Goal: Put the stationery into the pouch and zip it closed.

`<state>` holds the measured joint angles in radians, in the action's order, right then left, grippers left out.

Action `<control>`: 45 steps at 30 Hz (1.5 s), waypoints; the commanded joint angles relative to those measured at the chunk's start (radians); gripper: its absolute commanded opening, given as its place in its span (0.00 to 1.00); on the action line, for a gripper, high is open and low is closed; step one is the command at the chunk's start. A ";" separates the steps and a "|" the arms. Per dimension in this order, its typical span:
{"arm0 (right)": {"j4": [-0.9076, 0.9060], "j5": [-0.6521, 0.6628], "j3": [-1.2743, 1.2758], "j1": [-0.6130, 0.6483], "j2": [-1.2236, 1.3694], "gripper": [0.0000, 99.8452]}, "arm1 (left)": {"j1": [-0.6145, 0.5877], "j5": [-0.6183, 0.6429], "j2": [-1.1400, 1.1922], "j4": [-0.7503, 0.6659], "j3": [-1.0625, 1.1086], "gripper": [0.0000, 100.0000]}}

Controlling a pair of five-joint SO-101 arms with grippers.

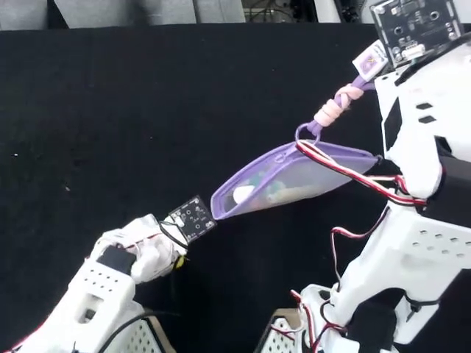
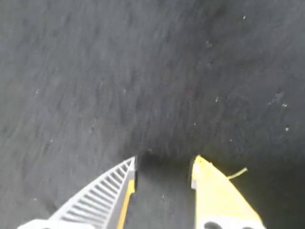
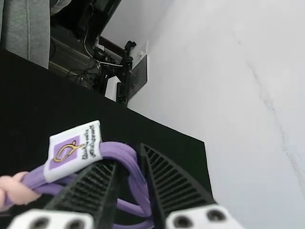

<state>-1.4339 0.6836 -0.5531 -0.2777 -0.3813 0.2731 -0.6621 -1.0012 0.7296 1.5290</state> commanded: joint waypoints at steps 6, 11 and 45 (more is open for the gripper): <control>0.021 -0.002 -0.015 -0.015 -0.004 0.01 | -0.010 -0.006 -0.265 -0.015 0.145 0.20; 0.021 -0.002 -0.015 -0.015 -0.005 0.01 | -0.007 -0.003 -0.413 -0.008 0.177 0.20; 0.020 -0.002 -0.013 -0.015 -0.005 0.01 | -0.002 -0.005 -0.365 -0.008 0.177 0.20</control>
